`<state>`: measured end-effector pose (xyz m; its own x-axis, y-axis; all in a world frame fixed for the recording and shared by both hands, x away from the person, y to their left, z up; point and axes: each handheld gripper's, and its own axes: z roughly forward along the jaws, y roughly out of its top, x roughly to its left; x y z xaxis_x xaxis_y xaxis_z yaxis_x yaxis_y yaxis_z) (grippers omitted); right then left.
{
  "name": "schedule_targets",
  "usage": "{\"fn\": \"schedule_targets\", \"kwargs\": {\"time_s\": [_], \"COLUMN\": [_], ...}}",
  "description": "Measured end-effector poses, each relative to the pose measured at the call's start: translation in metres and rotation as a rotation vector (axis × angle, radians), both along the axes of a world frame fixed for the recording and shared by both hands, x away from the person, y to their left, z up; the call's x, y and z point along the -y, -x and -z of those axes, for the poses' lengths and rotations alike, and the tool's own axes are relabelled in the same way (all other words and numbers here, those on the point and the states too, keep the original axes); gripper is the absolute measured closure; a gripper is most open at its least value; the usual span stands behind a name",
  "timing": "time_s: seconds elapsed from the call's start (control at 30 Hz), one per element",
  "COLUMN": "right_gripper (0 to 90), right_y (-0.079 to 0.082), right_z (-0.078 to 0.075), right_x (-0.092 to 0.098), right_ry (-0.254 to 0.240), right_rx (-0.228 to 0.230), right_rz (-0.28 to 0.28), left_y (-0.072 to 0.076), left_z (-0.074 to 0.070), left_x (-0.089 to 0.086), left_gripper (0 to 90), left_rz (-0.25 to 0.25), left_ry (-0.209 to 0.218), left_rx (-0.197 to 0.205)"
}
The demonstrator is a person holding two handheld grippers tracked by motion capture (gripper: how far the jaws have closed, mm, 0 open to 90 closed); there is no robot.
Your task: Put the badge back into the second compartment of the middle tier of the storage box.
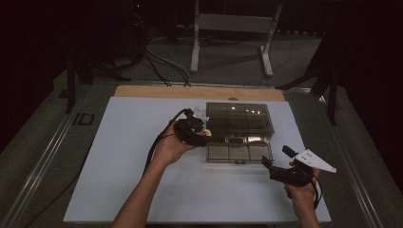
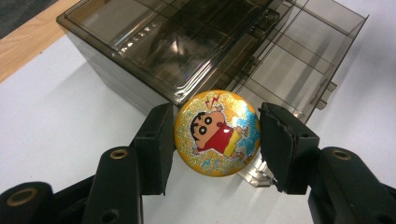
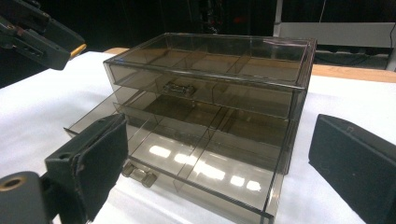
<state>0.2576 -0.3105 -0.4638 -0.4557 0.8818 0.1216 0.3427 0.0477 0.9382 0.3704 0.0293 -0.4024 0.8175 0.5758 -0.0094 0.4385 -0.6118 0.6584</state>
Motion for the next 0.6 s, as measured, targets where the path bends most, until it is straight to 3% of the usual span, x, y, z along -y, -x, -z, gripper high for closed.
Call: {"fn": "schedule_targets", "kwargs": {"time_s": [0.6], "right_gripper": [4.4], "right_y": [0.0], "right_z": [0.0], "right_x": [0.001], "right_ry": [-0.004], "right_rx": [-0.001], "right_rz": [0.002], "left_y": [-0.001], "left_z": [0.003], "left_x": [0.026], "left_gripper": [48.7], "left_rz": [0.047], "left_ry": [0.005], "left_rx": [-0.011]}}
